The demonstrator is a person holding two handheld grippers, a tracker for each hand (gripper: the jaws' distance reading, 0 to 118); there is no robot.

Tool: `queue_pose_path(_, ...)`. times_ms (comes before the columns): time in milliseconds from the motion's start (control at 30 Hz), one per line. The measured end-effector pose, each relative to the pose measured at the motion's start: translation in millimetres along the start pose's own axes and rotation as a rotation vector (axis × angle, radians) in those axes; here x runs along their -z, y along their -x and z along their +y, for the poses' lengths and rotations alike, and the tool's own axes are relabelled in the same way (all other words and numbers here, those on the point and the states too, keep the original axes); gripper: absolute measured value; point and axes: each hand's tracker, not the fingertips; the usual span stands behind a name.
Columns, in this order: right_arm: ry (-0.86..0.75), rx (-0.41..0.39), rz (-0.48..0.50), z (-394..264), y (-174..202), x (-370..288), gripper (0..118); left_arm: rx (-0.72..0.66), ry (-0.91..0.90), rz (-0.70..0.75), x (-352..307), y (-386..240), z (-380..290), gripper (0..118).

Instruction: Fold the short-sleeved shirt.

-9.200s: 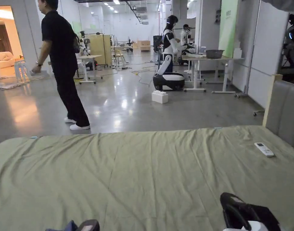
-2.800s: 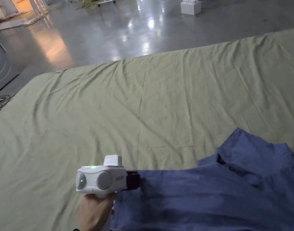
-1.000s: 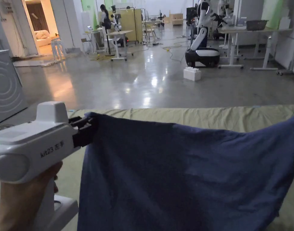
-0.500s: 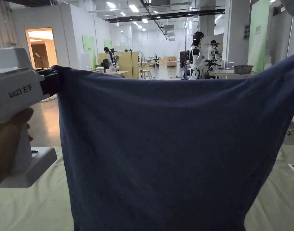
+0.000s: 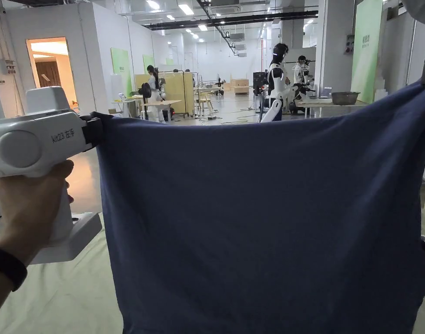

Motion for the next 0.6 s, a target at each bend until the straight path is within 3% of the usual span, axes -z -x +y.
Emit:
queue_pose_path(133, 0.005, -0.036, -0.009, -8.5, 6.9, 29.7, 3, -0.005, 0.019, 0.005, 25.4, -2.1, -6.0, 6)
queue_pose_path(433, -0.003, 0.002, -0.016, -21.3, 26.6, 98.3, 3, 0.017, 0.027, 0.087, 97.3, -5.6, -26.6, 6)
queue_pose_path(600, -0.016, -0.029, -0.054, -20.0, 45.1, 127.1, 3, 0.125, 0.033, 0.131, 124.5, -13.1, -31.7, 6)
